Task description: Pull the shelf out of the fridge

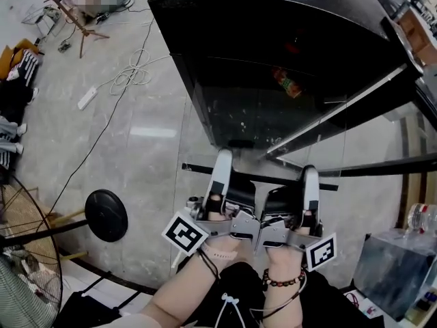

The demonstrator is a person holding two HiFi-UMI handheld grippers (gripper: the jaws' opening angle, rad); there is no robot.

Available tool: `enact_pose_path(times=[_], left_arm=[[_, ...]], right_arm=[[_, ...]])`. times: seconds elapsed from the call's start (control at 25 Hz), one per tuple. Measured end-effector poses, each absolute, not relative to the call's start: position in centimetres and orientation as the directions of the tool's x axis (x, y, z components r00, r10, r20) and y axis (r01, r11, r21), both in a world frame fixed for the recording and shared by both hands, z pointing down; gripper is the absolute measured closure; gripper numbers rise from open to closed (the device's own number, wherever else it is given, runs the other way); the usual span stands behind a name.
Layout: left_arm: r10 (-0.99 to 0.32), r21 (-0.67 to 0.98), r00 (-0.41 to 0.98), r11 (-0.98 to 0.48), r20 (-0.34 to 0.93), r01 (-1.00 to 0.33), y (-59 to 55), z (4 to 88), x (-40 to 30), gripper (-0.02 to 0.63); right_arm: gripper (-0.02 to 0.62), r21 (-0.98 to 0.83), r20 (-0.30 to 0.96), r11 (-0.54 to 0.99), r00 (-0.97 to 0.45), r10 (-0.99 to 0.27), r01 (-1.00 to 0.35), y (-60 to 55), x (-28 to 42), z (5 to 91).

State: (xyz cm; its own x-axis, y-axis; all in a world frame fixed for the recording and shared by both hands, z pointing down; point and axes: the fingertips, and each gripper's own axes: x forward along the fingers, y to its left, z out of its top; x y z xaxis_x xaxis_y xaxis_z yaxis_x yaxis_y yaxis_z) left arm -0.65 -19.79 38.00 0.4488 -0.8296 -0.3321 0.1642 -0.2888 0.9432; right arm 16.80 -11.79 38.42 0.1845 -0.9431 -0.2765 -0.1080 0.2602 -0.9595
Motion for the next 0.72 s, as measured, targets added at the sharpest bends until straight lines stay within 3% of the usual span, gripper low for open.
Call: enact_pose_path(times=[0.72], left_arm=[[-0.834, 0.933, 0.418, -0.33, -0.36, 0.145, -17.0, 38.1, -1.1, 0.583]], right_arm=[[0.568, -0.955, -0.293, 0.285, 0.143, -0.945, -0.078, -10.0, 16.7, 38.9]])
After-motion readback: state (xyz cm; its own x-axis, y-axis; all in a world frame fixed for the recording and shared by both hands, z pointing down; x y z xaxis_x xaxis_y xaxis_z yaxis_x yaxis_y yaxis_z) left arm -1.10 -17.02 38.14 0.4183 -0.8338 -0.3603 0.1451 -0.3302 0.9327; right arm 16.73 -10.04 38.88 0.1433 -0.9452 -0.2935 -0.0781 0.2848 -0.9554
